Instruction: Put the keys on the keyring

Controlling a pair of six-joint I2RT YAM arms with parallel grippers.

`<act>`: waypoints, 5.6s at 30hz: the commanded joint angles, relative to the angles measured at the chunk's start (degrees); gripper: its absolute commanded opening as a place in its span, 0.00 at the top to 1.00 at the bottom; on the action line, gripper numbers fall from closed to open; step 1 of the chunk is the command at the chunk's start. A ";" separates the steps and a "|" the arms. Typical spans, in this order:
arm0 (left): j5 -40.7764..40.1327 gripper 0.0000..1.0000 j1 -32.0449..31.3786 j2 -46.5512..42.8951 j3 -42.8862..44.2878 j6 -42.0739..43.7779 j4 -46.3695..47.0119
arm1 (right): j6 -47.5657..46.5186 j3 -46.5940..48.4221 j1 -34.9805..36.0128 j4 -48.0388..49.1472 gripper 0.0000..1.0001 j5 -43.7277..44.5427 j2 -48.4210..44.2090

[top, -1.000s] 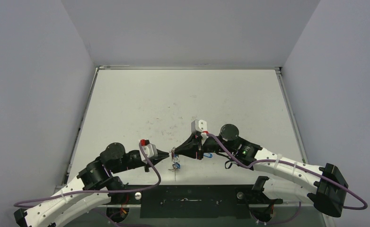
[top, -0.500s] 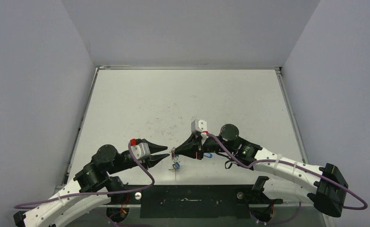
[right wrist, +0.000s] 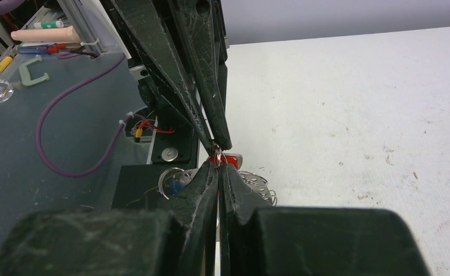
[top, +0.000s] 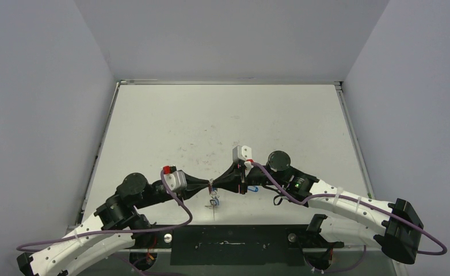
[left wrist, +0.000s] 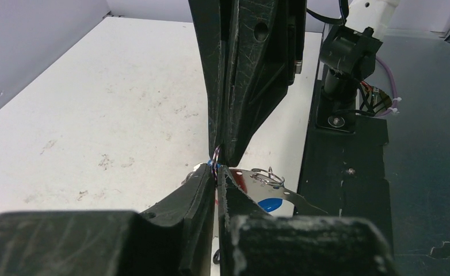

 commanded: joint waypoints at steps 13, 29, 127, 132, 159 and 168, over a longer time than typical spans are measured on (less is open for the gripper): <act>-1.93 1.00 -0.15 -1.99 0.68 1.27 -6.76 | 0.18 0.58 0.04 5.19 1.00 -0.34 -2.68; 0.56 1.00 -0.23 2.65 -0.94 0.62 -2.56 | 1.91 0.08 0.07 7.83 1.00 -0.75 -2.34; 1.51 1.00 -0.23 17.02 19.74 11.45 -27.06 | -10.66 9.64 2.82 -12.92 0.59 2.07 5.67; 2.20 1.00 -0.23 16.78 18.96 10.67 -25.90 | -9.56 9.06 3.32 -10.47 0.63 1.70 6.90; -3.14 0.67 -0.24 4.27 9.58 4.66 -16.71 | -4.23 2.45 3.32 2.51 1.00 0.03 3.33; -1.60 0.65 -0.21 -3.84 1.57 1.95 -7.91 | 0.79 -0.07 3.22 10.41 1.00 -0.86 1.32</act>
